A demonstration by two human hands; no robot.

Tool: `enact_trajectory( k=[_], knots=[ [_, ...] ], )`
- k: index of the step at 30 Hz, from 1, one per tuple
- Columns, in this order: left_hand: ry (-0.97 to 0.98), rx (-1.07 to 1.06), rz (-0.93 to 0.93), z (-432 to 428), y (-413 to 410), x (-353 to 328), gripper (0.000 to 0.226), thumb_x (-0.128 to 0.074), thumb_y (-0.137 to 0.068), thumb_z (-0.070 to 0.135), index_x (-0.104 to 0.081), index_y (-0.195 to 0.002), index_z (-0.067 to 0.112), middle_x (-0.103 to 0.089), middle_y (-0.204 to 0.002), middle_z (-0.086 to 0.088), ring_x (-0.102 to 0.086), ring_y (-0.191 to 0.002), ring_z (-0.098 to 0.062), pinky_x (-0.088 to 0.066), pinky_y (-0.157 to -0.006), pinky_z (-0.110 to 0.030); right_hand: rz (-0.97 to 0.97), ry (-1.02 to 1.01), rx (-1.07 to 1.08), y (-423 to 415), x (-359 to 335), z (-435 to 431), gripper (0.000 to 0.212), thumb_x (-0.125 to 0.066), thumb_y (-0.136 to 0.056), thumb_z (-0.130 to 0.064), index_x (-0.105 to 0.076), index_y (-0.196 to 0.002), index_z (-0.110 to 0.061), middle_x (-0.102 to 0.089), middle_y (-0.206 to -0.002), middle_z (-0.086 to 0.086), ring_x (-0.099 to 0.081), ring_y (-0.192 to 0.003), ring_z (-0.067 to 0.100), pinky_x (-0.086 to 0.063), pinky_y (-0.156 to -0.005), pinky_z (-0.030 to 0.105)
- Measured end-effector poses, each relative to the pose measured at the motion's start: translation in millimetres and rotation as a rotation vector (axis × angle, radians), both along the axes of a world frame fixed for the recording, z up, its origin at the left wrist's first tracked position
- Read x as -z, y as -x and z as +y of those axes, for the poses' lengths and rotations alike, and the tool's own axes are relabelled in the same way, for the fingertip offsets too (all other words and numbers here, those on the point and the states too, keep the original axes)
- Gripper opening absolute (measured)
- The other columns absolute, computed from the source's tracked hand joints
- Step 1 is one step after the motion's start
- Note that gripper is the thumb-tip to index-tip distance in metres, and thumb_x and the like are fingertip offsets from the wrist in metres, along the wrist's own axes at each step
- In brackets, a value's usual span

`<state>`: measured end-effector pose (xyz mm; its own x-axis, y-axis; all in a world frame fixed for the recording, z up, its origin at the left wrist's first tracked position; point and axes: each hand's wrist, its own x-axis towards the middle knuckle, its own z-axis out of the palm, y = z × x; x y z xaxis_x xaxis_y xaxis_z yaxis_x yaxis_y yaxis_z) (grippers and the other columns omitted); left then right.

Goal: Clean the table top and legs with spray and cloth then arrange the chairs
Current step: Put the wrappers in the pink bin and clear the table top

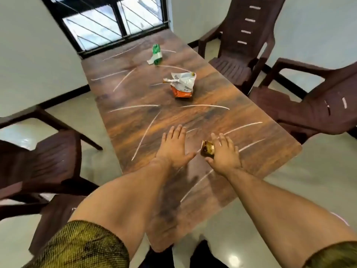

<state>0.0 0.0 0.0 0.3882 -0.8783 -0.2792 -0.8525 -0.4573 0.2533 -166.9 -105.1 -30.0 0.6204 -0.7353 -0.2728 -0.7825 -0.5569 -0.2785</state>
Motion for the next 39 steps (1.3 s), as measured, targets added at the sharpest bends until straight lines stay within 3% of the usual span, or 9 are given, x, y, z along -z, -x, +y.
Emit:
enact_trajectory(
  k=[6,10,13,18,22,25,28,30,39],
  knots=[
    [-0.033,0.175,-0.017,-60,-74,24,0.093,-0.051,-0.096,0.054,0.001,-0.162,0.015,0.004,-0.171,-0.009,0.006,-0.157,-0.029,0.000,-0.127,-0.050,0.225,0.006,0.058,-38,27,-20,0.086,-0.062,-0.088,-0.023,-0.012,-0.158,-0.031,-0.021,-0.163,0.006,-0.011,-0.151,0.029,-0.014,-0.120,0.056],
    [-0.009,0.226,-0.004,-102,-128,33,0.085,-0.048,-0.098,0.043,-0.001,-0.162,0.014,0.005,-0.170,-0.011,0.006,-0.157,-0.031,-0.003,-0.127,-0.053,0.319,0.008,0.095,-62,35,-28,0.069,-0.054,-0.092,-0.020,-0.024,-0.154,-0.030,-0.041,-0.151,0.001,-0.028,-0.143,0.026,-0.010,-0.119,0.059],
    [0.047,0.249,-0.031,-131,-159,35,0.077,-0.040,-0.101,0.040,-0.003,-0.162,0.012,0.005,-0.170,-0.013,0.006,-0.157,-0.032,-0.002,-0.126,-0.055,0.291,0.076,0.169,-82,30,-35,0.063,-0.054,-0.091,-0.019,-0.032,-0.149,-0.032,-0.049,-0.144,-0.003,-0.036,-0.137,0.024,-0.009,-0.118,0.059],
    [0.107,0.260,-0.109,-193,-203,24,0.081,-0.045,-0.102,0.036,0.003,-0.162,0.011,0.012,-0.169,-0.015,0.013,-0.156,-0.034,0.004,-0.125,-0.057,0.201,0.154,0.238,-130,13,-68,0.067,-0.058,-0.088,-0.019,-0.032,-0.149,-0.032,-0.050,-0.142,-0.007,-0.034,-0.137,0.022,-0.008,-0.117,0.061],
    [0.159,0.271,-0.172,-238,-233,33,0.088,-0.051,-0.100,0.049,-0.001,-0.162,0.012,0.008,-0.169,-0.015,0.010,-0.156,-0.037,0.006,-0.123,-0.058,0.119,0.219,0.185,-175,8,-87,0.056,-0.056,-0.088,-0.018,-0.043,-0.142,-0.029,-0.053,-0.138,-0.005,-0.038,-0.135,0.023,-0.008,-0.116,0.061],
    [0.093,0.251,-0.151,-260,-245,55,0.097,-0.058,-0.094,0.057,-0.002,-0.161,0.014,0.002,-0.169,-0.016,-0.003,-0.155,-0.041,-0.006,-0.123,-0.059,0.069,0.239,0.147,-200,17,-87,0.062,-0.063,-0.083,-0.019,-0.046,-0.141,-0.028,-0.055,-0.138,-0.003,-0.041,-0.134,0.025,-0.009,-0.116,0.063],
    [0.026,0.222,-0.146,-252,-246,80,0.078,-0.054,-0.100,0.027,-0.007,-0.160,0.011,-0.010,-0.166,-0.020,-0.028,-0.146,-0.044,-0.031,-0.116,-0.057,0.074,0.200,0.112,-204,27,-73,0.072,-0.067,-0.082,-0.023,-0.039,-0.147,-0.028,-0.052,-0.142,-0.004,-0.038,-0.137,0.024,-0.007,-0.118,0.064],
    [0.032,0.193,-0.156,-240,-243,89,0.069,-0.046,-0.100,0.011,-0.009,-0.159,0.008,-0.019,-0.162,-0.023,-0.040,-0.137,-0.044,-0.040,-0.108,-0.053,0.069,0.178,0.115,-199,30,-64,0.073,-0.066,-0.083,-0.023,-0.036,-0.149,-0.028,-0.050,-0.143,-0.004,-0.036,-0.138,0.023,-0.005,-0.119,0.064],
    [0.129,0.307,-0.171,-232,-191,53,0.054,-0.048,-0.101,0.017,-0.031,-0.151,0.005,-0.050,-0.140,-0.014,-0.050,-0.126,-0.032,-0.043,-0.102,-0.042,0.066,0.182,0.246,-130,9,-53,0.074,-0.063,-0.083,-0.018,-0.034,-0.150,-0.027,-0.051,-0.143,-0.005,-0.037,-0.137,0.023,-0.005,-0.118,0.061]
  ],
)
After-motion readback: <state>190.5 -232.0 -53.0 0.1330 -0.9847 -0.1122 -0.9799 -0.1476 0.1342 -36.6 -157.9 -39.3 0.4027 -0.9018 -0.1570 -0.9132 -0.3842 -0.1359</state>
